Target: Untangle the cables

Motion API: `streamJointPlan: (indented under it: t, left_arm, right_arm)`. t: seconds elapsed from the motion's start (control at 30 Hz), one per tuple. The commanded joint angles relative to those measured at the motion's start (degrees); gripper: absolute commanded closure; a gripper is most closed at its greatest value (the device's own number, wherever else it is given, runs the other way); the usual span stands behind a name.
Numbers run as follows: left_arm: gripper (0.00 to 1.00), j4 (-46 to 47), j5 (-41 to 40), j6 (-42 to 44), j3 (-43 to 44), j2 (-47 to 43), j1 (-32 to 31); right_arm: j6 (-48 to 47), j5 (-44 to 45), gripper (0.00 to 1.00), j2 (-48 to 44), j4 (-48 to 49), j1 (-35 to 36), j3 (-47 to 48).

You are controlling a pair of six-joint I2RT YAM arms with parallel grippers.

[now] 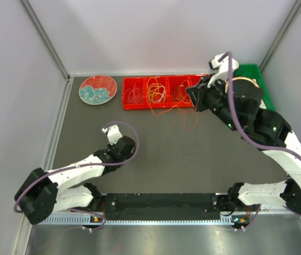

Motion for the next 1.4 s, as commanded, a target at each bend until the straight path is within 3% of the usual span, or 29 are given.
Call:
streamJointPlan:
  t: [0.0, 0.43, 0.63, 0.93, 1.1, 1.17, 1.37]
  left_arm:
    - [1.0, 7.5, 1.2, 1.1, -0.8, -0.5, 0.0]
    - [1.0, 7.4, 1.4, 1.1, 0.5, 2.0, 0.0]
    - [1.0, 7.8, 1.4, 0.9, 0.1, 2.1, 0.0]
    - [1.0, 9.7, 1.0, 0.4, -1.5, 1.1, 0.1]
    - [1.0, 10.2, 0.6, 0.3, -1.6, 1.5, 0.1]
    - [1.0, 10.3, 0.6, 0.3, -1.6, 1.7, 0.1]
    - [1.0, 11.0, 0.0, 0.0, -1.7, 2.3, 0.1]
  right_arm:
    - [-0.5, 1.9, 1.0, -0.6, 1.5, -0.1, -3.3]
    - [-4.6, 4.3, 1.0, 5.7, 4.2, -1.1, 1.9]
    - [-4.7, 1.7, 1.0, 10.4, 3.5, -6.6, 7.3]
    - [-5.0, -5.3, 1.0, 20.8, 3.9, -17.9, 21.9]
    - [-5.0, -7.8, 1.0, 29.4, 3.5, -22.1, 38.2]
    - [-6.0, -8.8, 1.0, 32.4, 6.2, -23.0, 43.4]
    - [-10.5, -9.2, 1.0, 34.3, 22.8, -25.3, 42.5]
